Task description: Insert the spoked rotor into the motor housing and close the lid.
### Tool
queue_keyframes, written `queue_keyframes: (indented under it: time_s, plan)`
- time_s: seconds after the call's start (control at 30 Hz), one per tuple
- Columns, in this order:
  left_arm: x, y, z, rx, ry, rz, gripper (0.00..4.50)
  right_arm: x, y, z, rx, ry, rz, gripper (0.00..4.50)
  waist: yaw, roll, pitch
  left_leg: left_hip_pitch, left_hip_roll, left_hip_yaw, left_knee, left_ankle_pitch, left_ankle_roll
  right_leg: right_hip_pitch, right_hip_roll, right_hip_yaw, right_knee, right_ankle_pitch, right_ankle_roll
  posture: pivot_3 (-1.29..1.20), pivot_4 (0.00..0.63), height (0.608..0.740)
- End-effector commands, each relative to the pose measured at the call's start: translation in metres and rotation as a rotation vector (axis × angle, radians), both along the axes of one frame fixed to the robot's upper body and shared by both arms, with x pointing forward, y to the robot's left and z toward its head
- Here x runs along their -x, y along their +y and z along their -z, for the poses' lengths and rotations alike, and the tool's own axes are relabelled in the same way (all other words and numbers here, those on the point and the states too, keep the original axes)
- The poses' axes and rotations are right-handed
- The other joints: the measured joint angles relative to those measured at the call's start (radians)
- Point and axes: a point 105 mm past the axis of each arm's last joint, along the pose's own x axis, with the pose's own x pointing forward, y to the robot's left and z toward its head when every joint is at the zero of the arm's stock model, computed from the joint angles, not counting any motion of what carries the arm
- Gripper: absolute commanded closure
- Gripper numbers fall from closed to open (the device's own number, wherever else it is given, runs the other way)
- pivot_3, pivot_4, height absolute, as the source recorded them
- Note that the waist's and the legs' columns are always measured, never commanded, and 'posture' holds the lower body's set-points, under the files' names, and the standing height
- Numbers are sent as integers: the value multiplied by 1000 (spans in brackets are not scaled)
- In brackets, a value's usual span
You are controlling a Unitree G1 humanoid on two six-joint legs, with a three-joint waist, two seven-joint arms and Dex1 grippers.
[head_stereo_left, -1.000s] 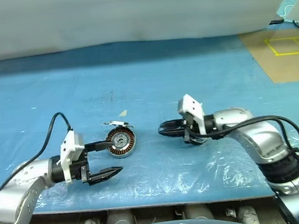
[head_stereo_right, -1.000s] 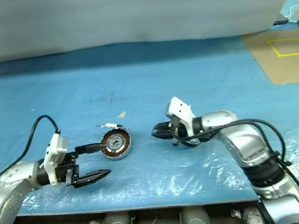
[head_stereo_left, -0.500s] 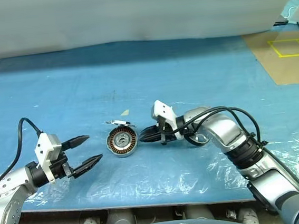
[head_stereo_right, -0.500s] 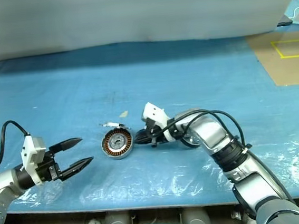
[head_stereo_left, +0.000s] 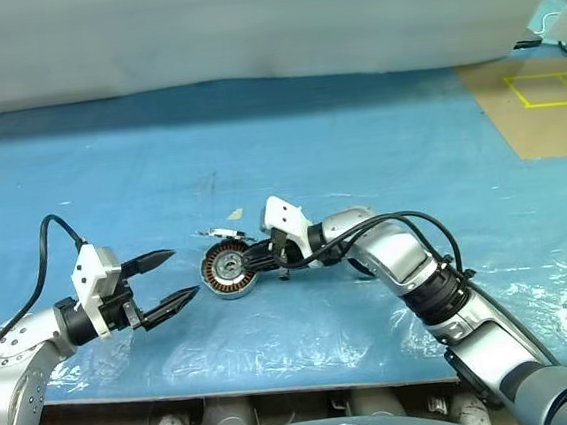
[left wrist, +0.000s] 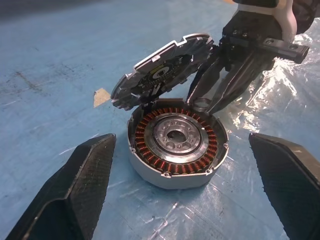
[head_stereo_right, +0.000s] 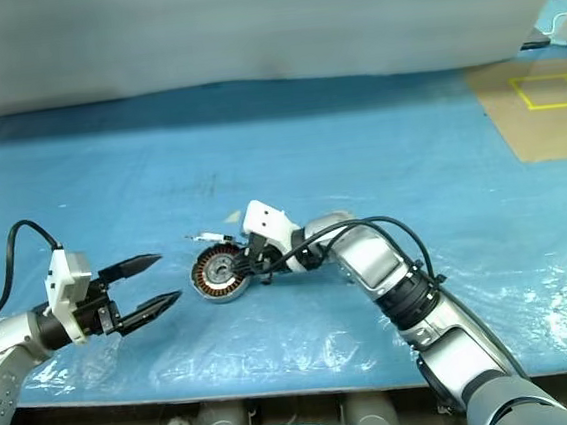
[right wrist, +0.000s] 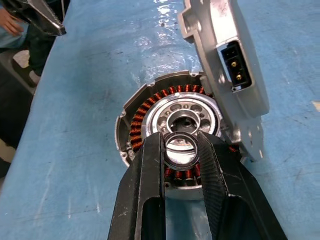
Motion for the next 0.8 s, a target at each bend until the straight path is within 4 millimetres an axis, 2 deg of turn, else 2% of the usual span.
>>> queue_keyframes:
  time_s: [0.03, 0.13, 0.3, 0.63, 0.8]
  plan:
    - [-1, -3, -2, -1, -14, 18, 0, -5, 14, -11, -33, -49, 15, 3943, -1, 0, 0, 0, 0, 0, 0, 0, 0, 0, 0, 0, 0, 0, 0, 0, 150, 740]
    - [-3, -4, 0, 0, -11, 26, 0, -11, 21, -13, -49, -56, 54, 3943, 0, 0, 0, 0, 0, 0, 0, 0, 0, 0, 0, 0, 0, 0, 0, 0, 150, 740]
    - [-6, -2, 0, 0, -5, 32, 0, -2, 28, -8, -14, -61, -6, 3943, 0, 0, 0, 0, 0, 0, 0, 0, 0, 0, 0, 0, 0, 0, 0, 0, 150, 740]
    - [-8, -3, 2, 5, -5, 37, 0, -8, 30, 10, 73, -79, -11, 3943, -1, 0, 0, 0, 0, 0, 0, 0, 0, 0, 0, 0, 0, 0, 0, 0, 150, 740]
    - [-8, -3, 4, 4, 3, 42, 0, -16, 23, 19, 130, -93, 6, 3943, -1, -1, 0, 2, 0, 0, 0, 0, 0, 1, 0, 0, 1, 0, 0, 0, 150, 740]
